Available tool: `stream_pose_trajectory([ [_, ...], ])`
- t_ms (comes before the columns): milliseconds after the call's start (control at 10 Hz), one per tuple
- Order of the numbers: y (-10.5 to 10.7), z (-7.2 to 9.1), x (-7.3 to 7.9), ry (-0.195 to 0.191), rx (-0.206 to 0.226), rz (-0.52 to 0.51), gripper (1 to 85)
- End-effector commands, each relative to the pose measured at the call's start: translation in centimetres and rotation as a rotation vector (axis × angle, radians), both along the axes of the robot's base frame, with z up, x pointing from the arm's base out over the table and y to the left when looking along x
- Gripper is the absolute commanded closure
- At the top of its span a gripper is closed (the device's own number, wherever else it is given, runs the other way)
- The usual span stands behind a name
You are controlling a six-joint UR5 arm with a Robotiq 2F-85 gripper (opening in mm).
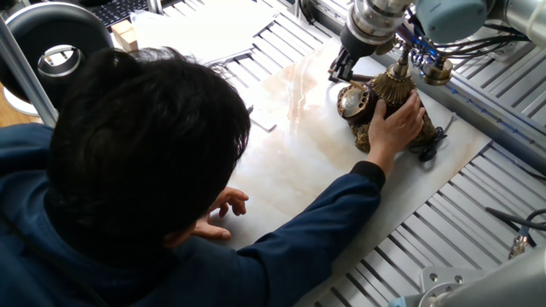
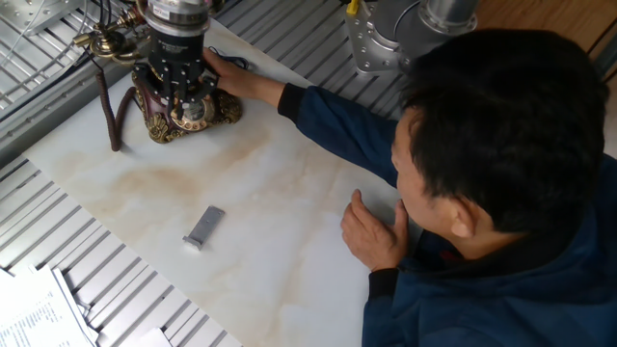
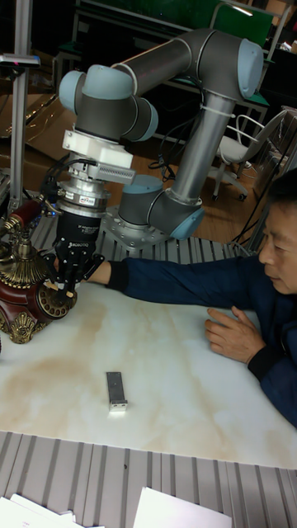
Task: Dial a number on an old rotary phone
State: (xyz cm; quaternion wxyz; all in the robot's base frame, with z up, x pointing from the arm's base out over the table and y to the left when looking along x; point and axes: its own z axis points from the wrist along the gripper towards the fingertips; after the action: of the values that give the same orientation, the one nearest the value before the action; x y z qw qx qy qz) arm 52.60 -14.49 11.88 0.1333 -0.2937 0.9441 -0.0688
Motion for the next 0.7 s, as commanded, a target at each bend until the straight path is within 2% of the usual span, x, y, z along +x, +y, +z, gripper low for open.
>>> stream_pose_trajectory([
  [0,0.1,-0.1,-0.1,0.008,0.018,-0.03,83.7],
  [100,0.5,-0.2,-0.2,0.012,0.044,-0.06,83.7],
  [600,1.5,-0.3,-0.9,0.033,0.112,-0.183,83.7],
])
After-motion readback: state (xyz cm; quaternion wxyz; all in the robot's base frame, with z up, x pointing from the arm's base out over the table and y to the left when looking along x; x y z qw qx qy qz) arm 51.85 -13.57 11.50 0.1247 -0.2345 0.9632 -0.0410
